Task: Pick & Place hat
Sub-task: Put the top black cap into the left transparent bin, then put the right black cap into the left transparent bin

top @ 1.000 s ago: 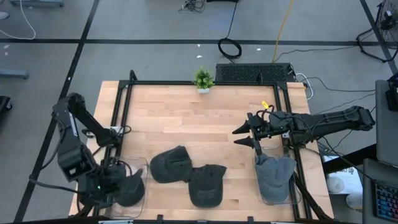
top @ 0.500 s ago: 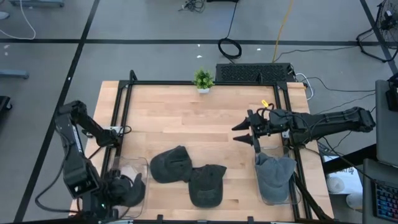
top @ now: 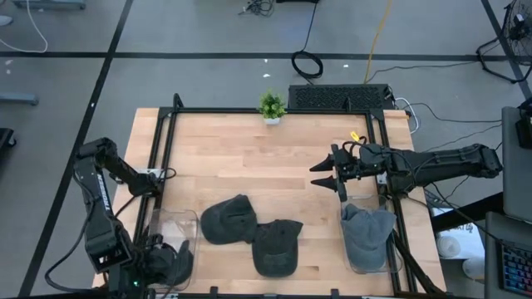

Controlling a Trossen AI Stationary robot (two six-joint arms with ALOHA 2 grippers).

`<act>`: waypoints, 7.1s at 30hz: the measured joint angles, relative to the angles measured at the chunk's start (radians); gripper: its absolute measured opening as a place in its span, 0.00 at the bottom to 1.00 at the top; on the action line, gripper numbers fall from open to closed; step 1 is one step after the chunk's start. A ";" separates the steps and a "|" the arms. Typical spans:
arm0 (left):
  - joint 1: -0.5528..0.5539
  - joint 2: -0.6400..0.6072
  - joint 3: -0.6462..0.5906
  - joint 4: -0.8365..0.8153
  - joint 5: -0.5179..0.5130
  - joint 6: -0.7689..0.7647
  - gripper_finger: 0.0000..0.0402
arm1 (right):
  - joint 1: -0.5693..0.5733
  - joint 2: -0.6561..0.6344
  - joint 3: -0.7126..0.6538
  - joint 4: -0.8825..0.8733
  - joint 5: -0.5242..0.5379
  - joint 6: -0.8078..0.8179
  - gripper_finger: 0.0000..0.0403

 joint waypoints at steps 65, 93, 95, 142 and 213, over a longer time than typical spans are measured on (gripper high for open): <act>0.334 -0.006 -0.159 -0.493 -0.125 -0.027 0.65 | 0.001 0.000 0.000 -0.016 -0.001 0.023 0.50; 0.081 -0.088 -0.156 -0.245 0.103 -0.472 0.05 | 0.003 0.000 0.000 -0.025 -0.001 0.044 0.50; 0.063 -0.090 -0.156 -0.255 0.041 -0.498 0.04 | 0.003 0.000 0.000 -0.025 -0.001 0.043 0.50; 0.166 -0.106 -0.393 -0.018 -0.084 -0.006 0.03 | 0.003 0.000 0.000 -0.017 -0.001 0.026 0.50; 0.465 -0.209 -0.285 0.280 -0.794 0.508 0.45 | 0.307 0.265 -0.181 0.645 0.021 -0.217 0.50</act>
